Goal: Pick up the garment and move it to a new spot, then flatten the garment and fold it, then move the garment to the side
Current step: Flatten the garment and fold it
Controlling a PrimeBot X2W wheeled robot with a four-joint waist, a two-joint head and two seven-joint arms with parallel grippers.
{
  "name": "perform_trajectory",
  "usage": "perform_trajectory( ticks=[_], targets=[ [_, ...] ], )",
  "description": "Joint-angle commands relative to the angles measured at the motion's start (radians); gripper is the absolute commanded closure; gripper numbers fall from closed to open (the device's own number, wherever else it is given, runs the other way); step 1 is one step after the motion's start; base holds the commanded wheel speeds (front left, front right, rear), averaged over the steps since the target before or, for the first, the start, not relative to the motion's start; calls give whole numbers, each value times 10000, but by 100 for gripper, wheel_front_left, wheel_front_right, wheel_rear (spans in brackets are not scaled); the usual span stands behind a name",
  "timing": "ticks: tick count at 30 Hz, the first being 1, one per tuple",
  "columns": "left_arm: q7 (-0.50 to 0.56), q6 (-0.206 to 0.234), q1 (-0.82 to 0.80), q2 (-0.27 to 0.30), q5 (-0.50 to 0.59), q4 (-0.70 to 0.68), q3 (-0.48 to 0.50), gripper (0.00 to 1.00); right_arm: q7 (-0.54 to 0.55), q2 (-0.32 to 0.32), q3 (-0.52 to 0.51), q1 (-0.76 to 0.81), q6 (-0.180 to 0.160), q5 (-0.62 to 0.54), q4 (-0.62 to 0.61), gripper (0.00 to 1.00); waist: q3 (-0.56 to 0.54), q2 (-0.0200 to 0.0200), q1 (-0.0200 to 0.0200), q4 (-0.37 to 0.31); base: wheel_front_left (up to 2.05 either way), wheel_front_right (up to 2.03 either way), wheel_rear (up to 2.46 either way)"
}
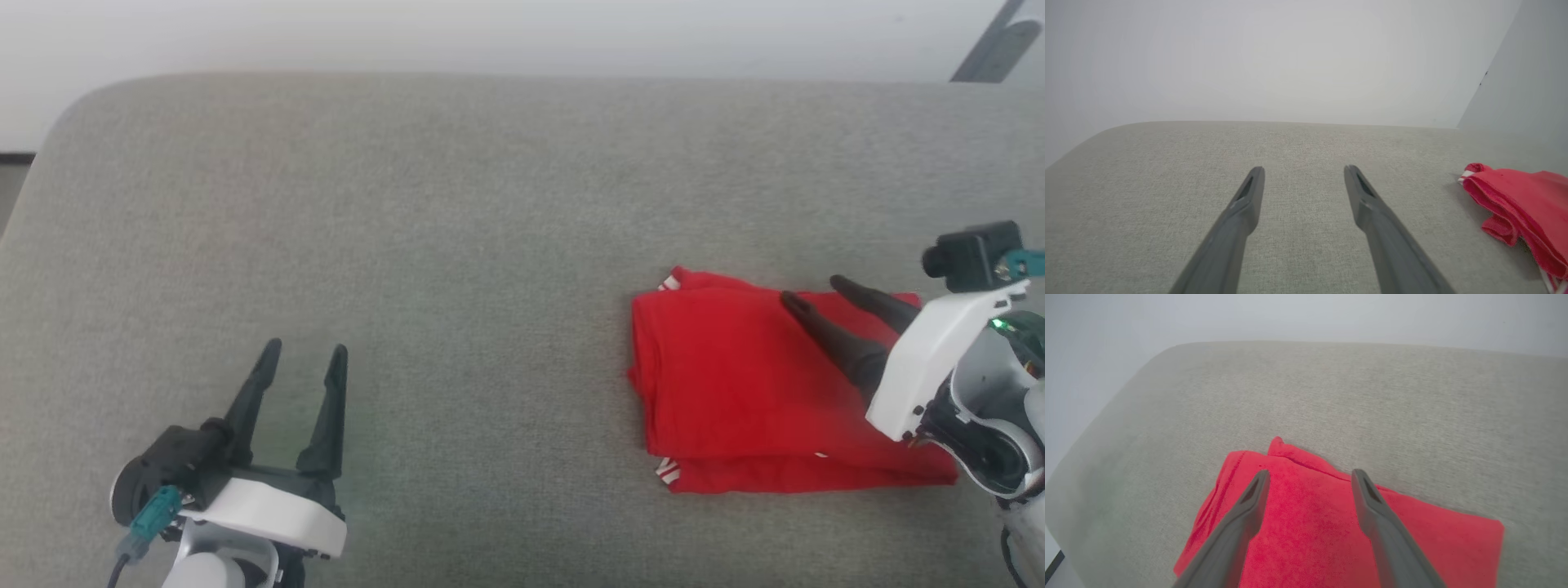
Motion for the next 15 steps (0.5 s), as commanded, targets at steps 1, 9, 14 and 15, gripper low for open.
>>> perform_trajectory(
  ticks=[1, 9, 14, 15],
  targets=[
    [-41, -16, 72, 70, -61, 95, -69, 0, -526, -18, 81, -90, 4, -27, 267, 0, -178, 0, 0, -153, 0, 0, 0],
    [-41, -16, 365, 184, -413, 739, 64, 0, -3443, 202, 473, -332, 4, -473, 2061, 0, -868, 0, 0, -607, 0, 0, 0],
    [-41, -16, 592, 189, -429, 894, 236, 0, -4636, 327, 729, -324, 4, -788, 2687, 0, -1242, 0, 0, -780, 0, 0, 0],
    [-41, -16, 654, 184, -424, 906, 295, 0, -4942, 349, 754, -262, 4, -845, 2816, 0, -1334, 0, 0, -800, 0, 0, 0]
  ],
)
